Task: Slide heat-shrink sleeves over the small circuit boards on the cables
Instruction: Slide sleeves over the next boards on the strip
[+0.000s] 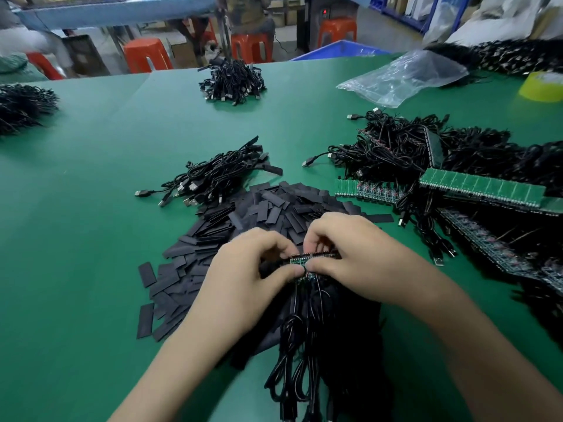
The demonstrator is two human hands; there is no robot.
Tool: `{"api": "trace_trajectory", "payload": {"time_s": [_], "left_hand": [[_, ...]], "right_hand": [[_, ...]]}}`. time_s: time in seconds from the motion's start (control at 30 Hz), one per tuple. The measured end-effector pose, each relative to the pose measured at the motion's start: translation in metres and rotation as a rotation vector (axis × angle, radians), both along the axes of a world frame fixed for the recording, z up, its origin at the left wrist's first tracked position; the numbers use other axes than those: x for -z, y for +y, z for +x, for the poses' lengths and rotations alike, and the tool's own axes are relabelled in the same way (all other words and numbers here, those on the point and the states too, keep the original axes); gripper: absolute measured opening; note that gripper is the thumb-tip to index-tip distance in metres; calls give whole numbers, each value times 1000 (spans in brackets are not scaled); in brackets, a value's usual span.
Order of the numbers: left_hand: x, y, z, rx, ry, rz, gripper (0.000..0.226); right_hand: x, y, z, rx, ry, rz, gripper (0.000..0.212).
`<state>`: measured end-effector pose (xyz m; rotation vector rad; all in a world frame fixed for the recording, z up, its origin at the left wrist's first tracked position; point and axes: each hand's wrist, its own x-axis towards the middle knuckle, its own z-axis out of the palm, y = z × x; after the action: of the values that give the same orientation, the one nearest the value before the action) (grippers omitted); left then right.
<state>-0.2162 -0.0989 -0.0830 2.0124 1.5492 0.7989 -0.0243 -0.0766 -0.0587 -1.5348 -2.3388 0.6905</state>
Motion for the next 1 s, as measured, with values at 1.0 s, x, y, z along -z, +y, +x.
{"api": "trace_trajectory", "payload": {"time_s": [1.0], "left_hand": [[5,-25,-9,175,-733,-472,5]], "right_hand": [[36,-28,18,-15,640,-171,25]]}}
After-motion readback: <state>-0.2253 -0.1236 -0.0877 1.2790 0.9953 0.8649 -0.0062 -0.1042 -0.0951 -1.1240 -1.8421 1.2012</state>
